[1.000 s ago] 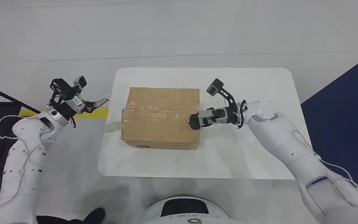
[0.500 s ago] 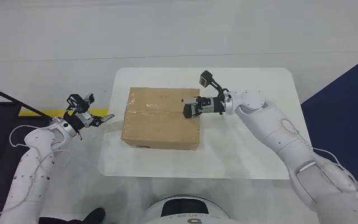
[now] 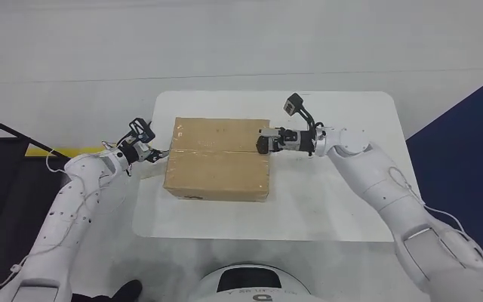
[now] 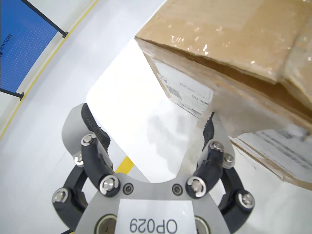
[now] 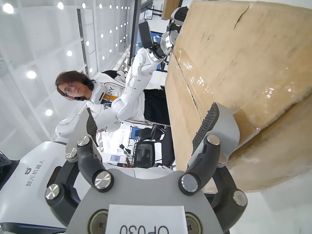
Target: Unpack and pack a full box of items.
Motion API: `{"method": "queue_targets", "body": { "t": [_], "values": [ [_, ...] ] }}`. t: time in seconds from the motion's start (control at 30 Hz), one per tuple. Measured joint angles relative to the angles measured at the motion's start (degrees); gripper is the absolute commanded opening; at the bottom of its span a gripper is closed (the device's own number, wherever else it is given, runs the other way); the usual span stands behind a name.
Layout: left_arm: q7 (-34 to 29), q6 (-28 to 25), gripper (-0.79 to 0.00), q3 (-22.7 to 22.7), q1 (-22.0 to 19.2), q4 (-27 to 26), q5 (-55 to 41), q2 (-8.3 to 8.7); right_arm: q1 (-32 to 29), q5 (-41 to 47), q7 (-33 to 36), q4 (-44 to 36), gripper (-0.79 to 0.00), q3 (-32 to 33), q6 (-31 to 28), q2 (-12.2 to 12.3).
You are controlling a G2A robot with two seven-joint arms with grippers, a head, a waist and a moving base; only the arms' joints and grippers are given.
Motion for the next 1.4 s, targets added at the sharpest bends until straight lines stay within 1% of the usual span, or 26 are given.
{"method": "queue_targets", "body": {
  "t": [0.23, 0.33, 0.5, 0.73, 0.87, 0.97, 1.03, 1.1, 1.23, 1.27, 1.33, 1.4],
  "values": [
    [-1.77, 0.99, 0.000, 5.58, -4.64, 2.64, 0.22, -1.61, -4.74, -0.62, -0.79, -3.54, 0.000, 5.37, -0.35, 1.89],
    [-2.58, 0.99, 0.000, 7.64, -6.39, 3.12, -0.17, -2.31, -7.10, -0.03, -0.76, -5.03, 0.000, 8.89, -1.43, 2.98],
    [-4.05, 0.95, 0.000, 10.96, -8.92, 3.29, -0.72, -3.48, -12.59, 2.90, 0.99, -8.52, 0.000, 16.96, -3.57, 5.22],
    [-6.96, 0.54, 0.000, 15.39, -12.04, 3.24, -4.09, -5.45, -20.31, 3.36, 0.37, -14.69, 0.000, 27.67, -3.12, 7.79],
    [-9.39, -0.40, 0.000, 18.01, -13.33, 2.67, -6.44, -6.62, -25.03, 6.56, 2.48, -18.02, 0.000, 33.88, -3.11, 8.90],
    [-10.87, -0.62, 0.000, 19.86, -13.97, 2.50, -7.71, -7.43, -27.41, 9.81, 5.45, -20.11, 0.000, 36.89, -2.58, 9.30],
    [-11.63, -0.49, 0.000, 20.89, -14.37, 2.62, -8.48, -7.93, -27.57, 12.06, 8.47, -21.12, 0.000, 37.22, -1.49, 9.34],
    [-12.39, -0.41, 0.000, 21.87, -14.77, 2.76, -9.42, -8.44, -26.08, 13.35, 12.00, -21.75, 0.000, 36.16, 0.67, 9.24],
    [-13.14, 0.02, 0.000, 22.08, -15.08, 2.43, -10.02, -8.73, -20.53, 14.36, 17.51, -22.31, 0.000, 31.27, 5.29, 8.50],
    [-13.09, 0.52, 0.000, 21.44, -14.99, 2.12, -9.91, -8.56, -19.33, 14.48, 18.27, -22.26, 0.000, 30.22, 5.90, 8.39],
    [-12.90, 1.40, 0.000, 19.80, -14.43, 1.34, -9.40, -8.03, -19.52, 14.49, 18.18, -22.20, 0.000, 30.42, 5.85, 8.39],
    [-12.73, 2.04, 0.000, 16.97, -13.06, 0.04, -8.45, -7.01, -19.80, 14.47, 18.03, -22.20, 0.000, 30.70, 5.74, 8.41]
  ]
}}
